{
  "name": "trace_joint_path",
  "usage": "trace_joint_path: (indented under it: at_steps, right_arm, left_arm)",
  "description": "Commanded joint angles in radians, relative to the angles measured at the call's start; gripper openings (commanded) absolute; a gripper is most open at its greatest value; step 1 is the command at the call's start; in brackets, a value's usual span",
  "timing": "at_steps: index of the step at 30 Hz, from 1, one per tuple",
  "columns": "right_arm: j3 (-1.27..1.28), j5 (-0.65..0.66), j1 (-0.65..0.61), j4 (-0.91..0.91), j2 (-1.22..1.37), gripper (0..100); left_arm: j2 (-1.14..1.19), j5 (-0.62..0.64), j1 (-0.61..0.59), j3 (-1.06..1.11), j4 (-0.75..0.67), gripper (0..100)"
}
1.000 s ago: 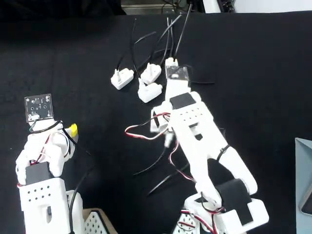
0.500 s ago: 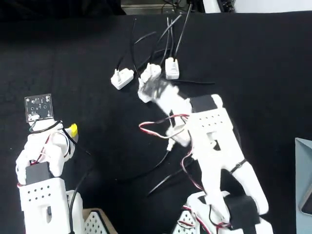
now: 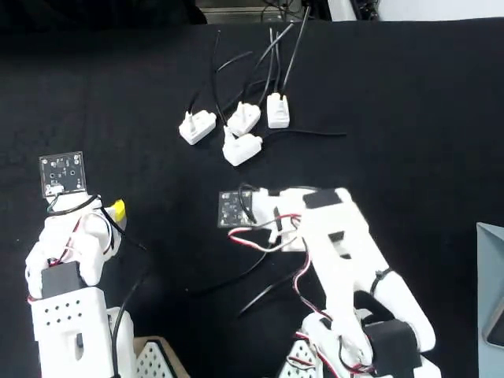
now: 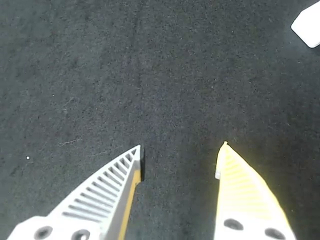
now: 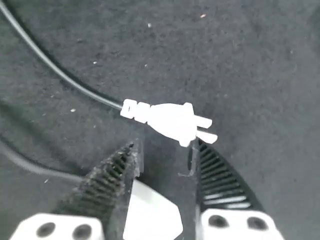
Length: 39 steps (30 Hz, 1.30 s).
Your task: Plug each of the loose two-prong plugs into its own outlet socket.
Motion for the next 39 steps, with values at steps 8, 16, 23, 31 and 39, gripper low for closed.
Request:
trace_joint_path:
  at_steps: [8,16,23,31,39]
  right_arm:
    - [0.059,0.048,-0.017,-0.245,-0.038,14.5]
    - [0.076,0.044,-0.054,-0.157,-0.191,20.7]
    - [0.176,0.069,-0.097,-0.144,-0.263,25.0]
    - [0.213,0.183,-0.083,-0.137,-0.306,25.4]
    - [0.303,0.279,-0.020,-0.147,-0.380,25.4]
  left_arm:
    - [-0.014,0.005,-0.001,-0.002,-0.020,24]
    - [-0.014,0.005,0.001,0.044,-0.104,24]
    - [-0.014,0.005,0.001,0.048,-0.110,24]
    - [-0.014,0.005,0.001,0.050,-0.112,24]
    - [-0.014,0.005,0.001,0.051,-0.117,24]
